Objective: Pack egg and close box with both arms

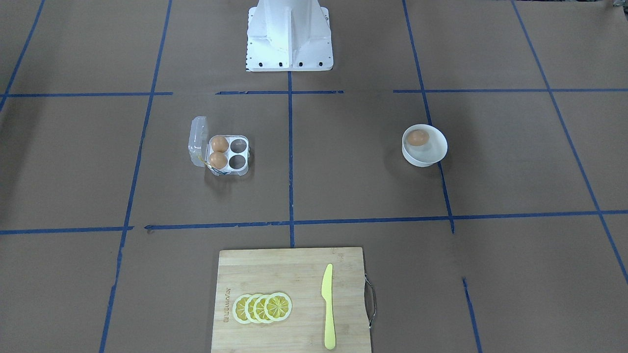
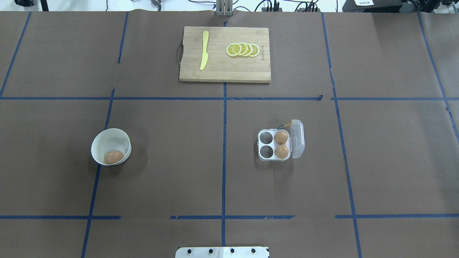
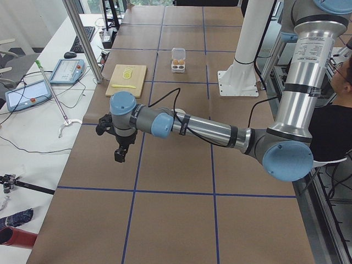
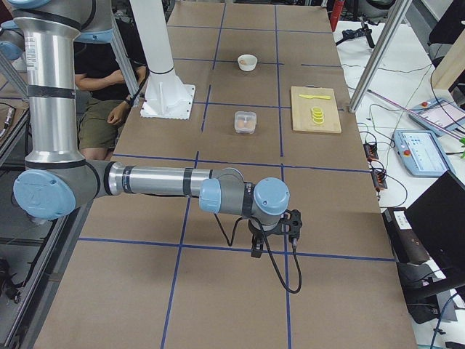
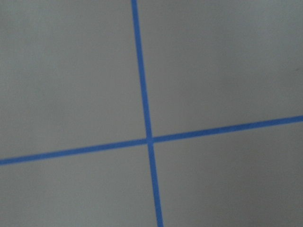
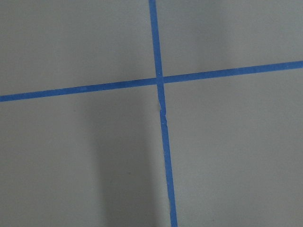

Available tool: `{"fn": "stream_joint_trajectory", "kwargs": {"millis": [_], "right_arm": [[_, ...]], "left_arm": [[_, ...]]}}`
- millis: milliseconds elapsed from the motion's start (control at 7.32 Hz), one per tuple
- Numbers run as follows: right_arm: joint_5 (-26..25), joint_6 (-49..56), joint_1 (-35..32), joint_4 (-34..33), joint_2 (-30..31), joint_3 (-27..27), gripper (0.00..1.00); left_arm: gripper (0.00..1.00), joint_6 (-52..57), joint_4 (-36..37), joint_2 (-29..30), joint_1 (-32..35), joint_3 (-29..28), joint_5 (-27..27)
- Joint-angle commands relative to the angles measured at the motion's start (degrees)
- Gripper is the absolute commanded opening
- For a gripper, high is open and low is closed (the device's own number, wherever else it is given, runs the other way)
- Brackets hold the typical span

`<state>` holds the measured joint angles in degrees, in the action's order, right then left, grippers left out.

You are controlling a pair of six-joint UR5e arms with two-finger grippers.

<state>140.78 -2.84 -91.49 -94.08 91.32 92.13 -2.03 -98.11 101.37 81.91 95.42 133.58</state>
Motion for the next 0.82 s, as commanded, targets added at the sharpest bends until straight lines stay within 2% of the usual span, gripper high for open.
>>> {"fn": "stream_joint_trajectory", "kwargs": {"millis": [0, 137, 410, 547, 683], "right_arm": [[0.89, 0.03, 0.0, 0.04, -0.09, 0.5, 1.0], [0.81, 0.03, 0.0, 0.04, 0.0, 0.59, 1.0], [0.28, 0.03, 0.0, 0.04, -0.26, 0.68, 1.0], [0.11, 0.12, 0.0, 0.21, -1.05, 0.94, 1.0], [-0.16, 0.12, 0.0, 0.12, -1.66, 0.94, 1.0]], "left_arm": [[1.0, -2.0, -2.07, 1.71, -4.47, 3.45, 0.45], [1.0, -7.75, -3.82, 1.9, -7.17, 4.07, 0.28], [1.0, -20.22, -5.07, -1.85, -14.37, 11.33, -0.77], [0.99, -28.73, -5.07, -4.58, -18.67, 16.24, -5.04], [0.98, -34.21, -5.24, -6.35, -21.76, 18.38, -6.48]]}}
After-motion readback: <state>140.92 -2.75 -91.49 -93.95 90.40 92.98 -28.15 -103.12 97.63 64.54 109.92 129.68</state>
